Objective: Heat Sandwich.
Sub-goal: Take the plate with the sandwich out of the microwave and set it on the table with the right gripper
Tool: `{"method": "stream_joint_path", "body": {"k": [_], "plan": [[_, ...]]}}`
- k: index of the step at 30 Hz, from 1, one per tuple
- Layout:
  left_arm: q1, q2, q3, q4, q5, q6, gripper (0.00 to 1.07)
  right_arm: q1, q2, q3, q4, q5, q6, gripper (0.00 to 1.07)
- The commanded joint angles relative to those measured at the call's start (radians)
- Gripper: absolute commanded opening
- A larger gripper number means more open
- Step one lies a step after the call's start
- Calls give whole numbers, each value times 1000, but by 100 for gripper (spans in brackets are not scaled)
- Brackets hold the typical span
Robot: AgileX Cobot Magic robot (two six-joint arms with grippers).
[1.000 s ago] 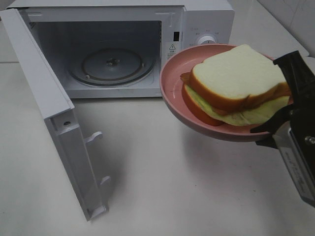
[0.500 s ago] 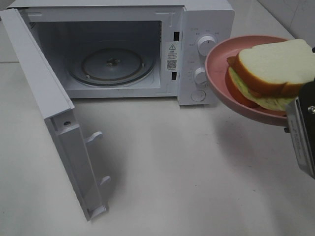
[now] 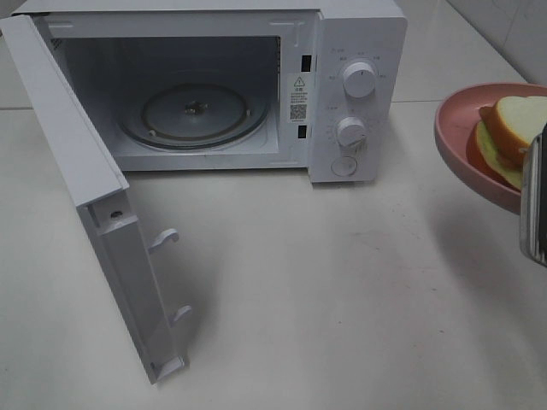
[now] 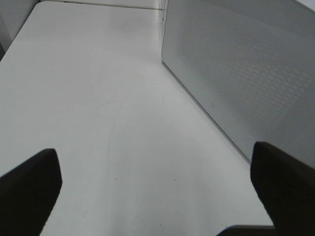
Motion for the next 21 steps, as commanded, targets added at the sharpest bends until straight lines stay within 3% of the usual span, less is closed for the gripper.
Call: {"method": "stream_joint_path", "body": {"k": [1, 21], "plan": [[2, -5, 2, -8, -13, 0, 99, -2, -13, -1, -59, 20, 90, 1], [2, -5, 2, -8, -13, 0, 99, -2, 110, -1, -237, 243, 590, 1]]}}
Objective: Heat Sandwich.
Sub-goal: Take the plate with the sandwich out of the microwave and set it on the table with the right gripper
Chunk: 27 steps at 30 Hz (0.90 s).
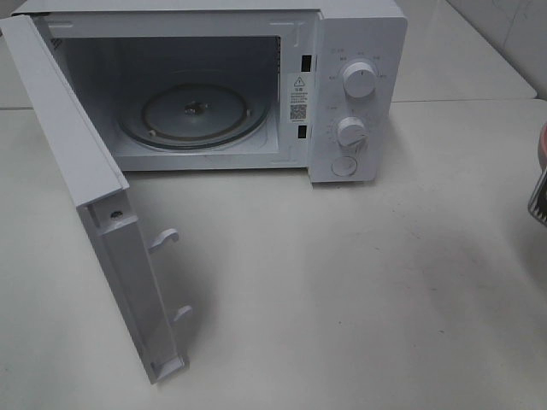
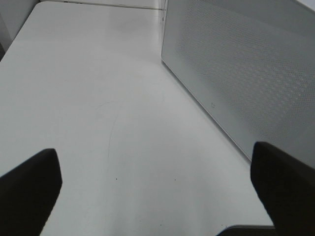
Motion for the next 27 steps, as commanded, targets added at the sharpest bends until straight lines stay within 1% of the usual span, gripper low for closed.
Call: {"method": "stream_joint_path", "body": {"k": [1, 3, 4, 7, 18, 21, 27], "plan": [[2, -5, 2, -8, -13, 0, 99, -2, 41, -1, -61, 22, 119, 1], [2, -5, 2, -8, -13, 0, 99, -2, 79, -1, -94, 22, 215, 1], [2, -5, 2, -8, -13, 0, 99, -2, 79, -1, -94, 22, 215, 1], [2, -5, 2, -8, -13, 0, 99, -2, 134, -5, -118, 22, 339, 2], [2, -5, 2, -8, -13, 0, 99, -2, 303, -28, -140, 17, 538, 2], [2, -5, 2, -8, -13, 0, 99, -2, 376, -36, -173, 13, 663, 2], [2, -5, 2, -8, -13, 0, 99, -2, 468, -66, -178, 14, 778, 3]]}}
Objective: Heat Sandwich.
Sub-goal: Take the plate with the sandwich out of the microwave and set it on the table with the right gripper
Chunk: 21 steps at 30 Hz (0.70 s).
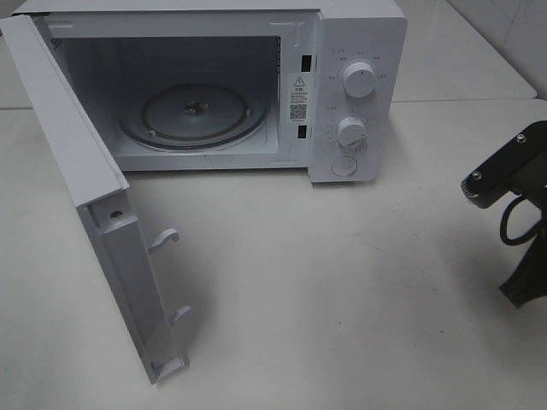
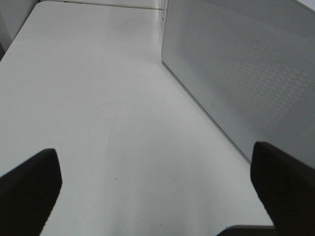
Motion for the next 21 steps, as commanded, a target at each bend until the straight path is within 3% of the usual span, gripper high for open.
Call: {"method": "stream_joint_path", "body": {"k": [1, 21], "plan": [[2, -5, 2, -8, -13, 0, 99, -2, 58, -26, -44, 16, 87, 3], [2, -5, 2, -8, -13, 0, 99, -2, 384, -75, -130, -70, 351, 5]]}}
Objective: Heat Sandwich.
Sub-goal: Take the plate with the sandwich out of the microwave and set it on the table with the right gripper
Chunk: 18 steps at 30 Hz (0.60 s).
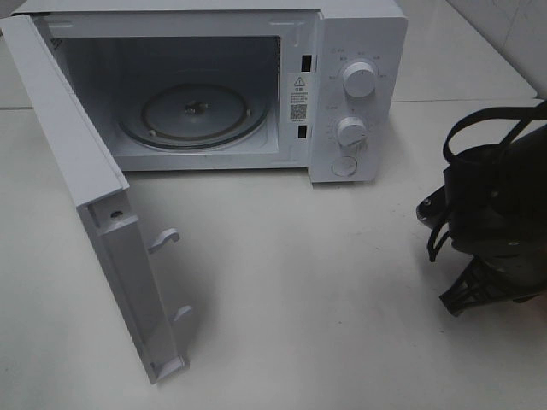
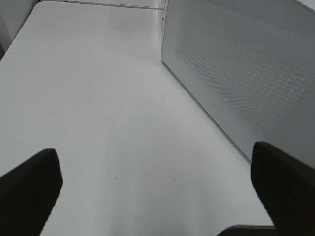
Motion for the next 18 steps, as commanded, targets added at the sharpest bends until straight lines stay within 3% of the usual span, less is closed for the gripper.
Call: {"method": "stream_joint_path", "body": {"k": [1, 18], "plan": [[2, -5, 2, -8, -13, 0, 99, -2, 41, -4, -52, -4, 49, 5], [2, -5, 2, -8, -13, 0, 99, -5, 151, -4, -119, -65, 175, 8]]}}
